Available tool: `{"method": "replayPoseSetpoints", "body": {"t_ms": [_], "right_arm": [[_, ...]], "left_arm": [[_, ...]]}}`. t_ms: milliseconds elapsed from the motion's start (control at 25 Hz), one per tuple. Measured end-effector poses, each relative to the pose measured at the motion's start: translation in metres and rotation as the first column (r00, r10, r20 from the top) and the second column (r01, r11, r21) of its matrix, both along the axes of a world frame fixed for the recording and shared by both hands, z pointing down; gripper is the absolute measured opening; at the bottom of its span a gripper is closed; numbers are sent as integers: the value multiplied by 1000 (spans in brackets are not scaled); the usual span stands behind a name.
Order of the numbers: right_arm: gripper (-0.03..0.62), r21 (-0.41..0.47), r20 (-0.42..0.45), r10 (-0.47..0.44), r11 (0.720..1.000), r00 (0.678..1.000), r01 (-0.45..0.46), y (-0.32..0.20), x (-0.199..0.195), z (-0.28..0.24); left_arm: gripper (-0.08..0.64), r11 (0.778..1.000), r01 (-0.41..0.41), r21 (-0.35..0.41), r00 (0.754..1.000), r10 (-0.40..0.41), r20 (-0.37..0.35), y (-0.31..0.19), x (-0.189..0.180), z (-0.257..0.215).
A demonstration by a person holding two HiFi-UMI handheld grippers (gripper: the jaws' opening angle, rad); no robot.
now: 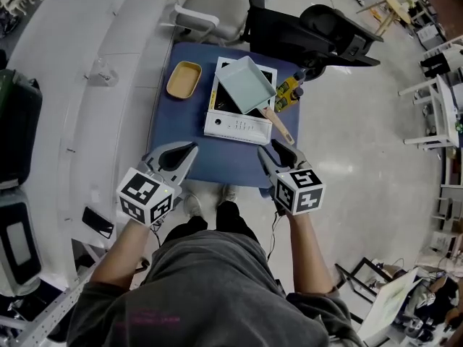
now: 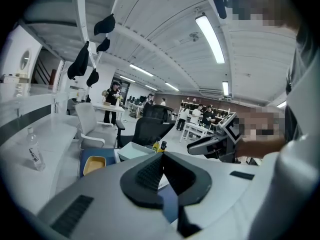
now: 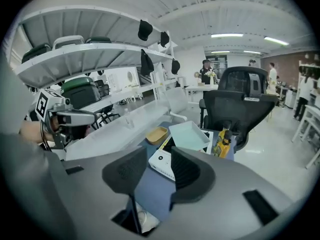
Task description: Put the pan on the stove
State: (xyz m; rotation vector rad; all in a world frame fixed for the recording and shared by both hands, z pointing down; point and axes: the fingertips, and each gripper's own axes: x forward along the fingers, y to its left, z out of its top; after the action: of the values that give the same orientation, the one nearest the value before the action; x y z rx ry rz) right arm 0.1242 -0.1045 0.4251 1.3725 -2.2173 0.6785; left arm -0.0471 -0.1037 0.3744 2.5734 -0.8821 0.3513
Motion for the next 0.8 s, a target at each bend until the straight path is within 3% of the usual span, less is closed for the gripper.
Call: {"method": "replayPoseSetpoints", "body": {"t_ms": [240, 400, 800], "right_arm": [[49, 70, 32, 17, 997, 999, -20, 7, -15, -19], [8, 113, 51, 16, 993, 999, -22, 8, -22, -33], [3, 161, 86, -43, 986, 995, 28, 5, -36, -53]], "left_arm": [[2, 1000, -2, 9, 1000, 2, 1, 7, -9, 0], [2, 1000, -2, 18, 1000, 2, 2, 7, -13, -3], [2, 999, -11, 30, 1000, 11, 3, -1, -8, -10]]}}
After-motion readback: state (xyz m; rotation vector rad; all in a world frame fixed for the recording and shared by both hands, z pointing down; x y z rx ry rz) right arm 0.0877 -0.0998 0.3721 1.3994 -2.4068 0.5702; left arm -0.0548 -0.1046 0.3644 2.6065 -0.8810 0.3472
